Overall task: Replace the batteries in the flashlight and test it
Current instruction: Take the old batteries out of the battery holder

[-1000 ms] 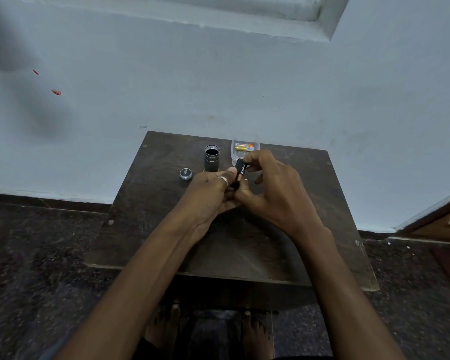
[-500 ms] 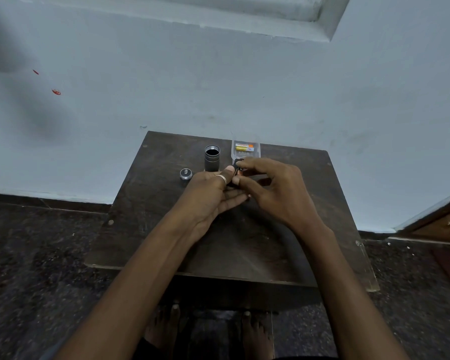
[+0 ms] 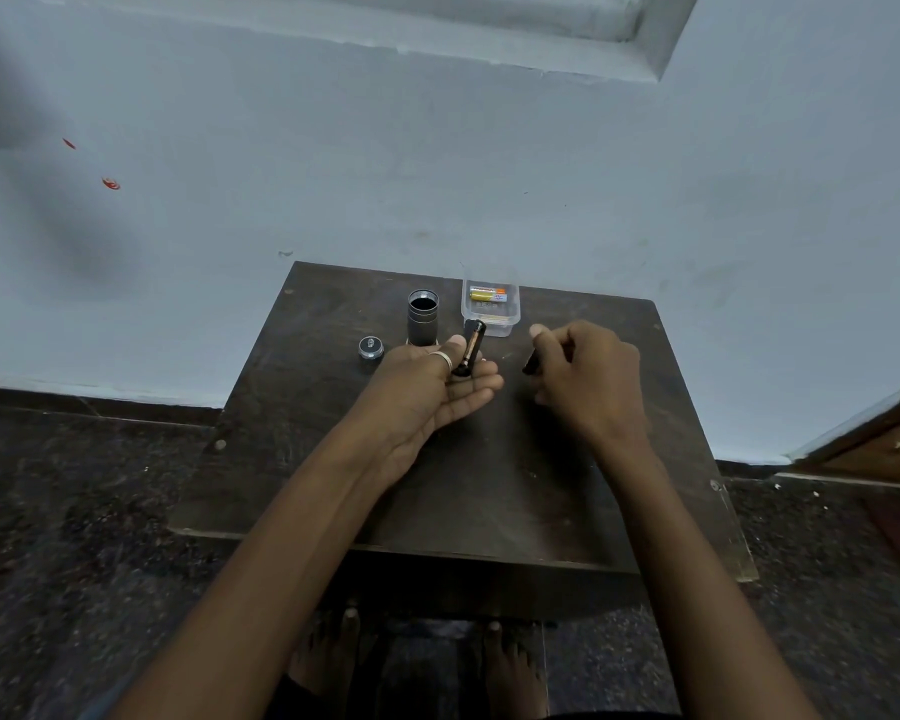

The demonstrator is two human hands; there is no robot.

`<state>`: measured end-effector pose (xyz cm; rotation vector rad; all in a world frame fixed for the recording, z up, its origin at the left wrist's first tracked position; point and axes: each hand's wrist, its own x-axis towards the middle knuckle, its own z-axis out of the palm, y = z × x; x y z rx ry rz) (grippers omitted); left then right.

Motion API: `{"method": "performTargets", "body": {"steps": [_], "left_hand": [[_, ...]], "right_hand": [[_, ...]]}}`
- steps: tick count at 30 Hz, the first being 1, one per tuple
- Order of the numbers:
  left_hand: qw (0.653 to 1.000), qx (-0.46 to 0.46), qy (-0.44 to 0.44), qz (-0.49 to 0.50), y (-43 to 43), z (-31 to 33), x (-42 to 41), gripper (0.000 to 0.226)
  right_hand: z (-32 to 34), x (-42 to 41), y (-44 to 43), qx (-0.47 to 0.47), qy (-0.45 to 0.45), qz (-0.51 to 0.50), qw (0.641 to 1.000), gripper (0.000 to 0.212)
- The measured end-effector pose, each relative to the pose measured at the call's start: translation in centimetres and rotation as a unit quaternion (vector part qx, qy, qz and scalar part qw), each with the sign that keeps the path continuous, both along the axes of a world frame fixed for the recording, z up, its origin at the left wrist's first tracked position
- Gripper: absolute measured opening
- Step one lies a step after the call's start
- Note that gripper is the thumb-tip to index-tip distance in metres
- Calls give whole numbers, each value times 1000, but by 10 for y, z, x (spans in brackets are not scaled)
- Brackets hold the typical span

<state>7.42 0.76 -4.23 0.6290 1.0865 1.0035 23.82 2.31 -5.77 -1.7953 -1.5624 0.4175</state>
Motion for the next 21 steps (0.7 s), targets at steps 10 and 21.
{"method": "performTargets", "body": {"steps": [10,21], "left_hand": [[1000,-3,3,0,0,-1,1,36],[1000,-3,-7,-6,-2,1,1,34]], "right_hand": [[-16,-10,1,-3,-113,21,993,20],[-14,-11,1,8,-81,34,996,15]]}}
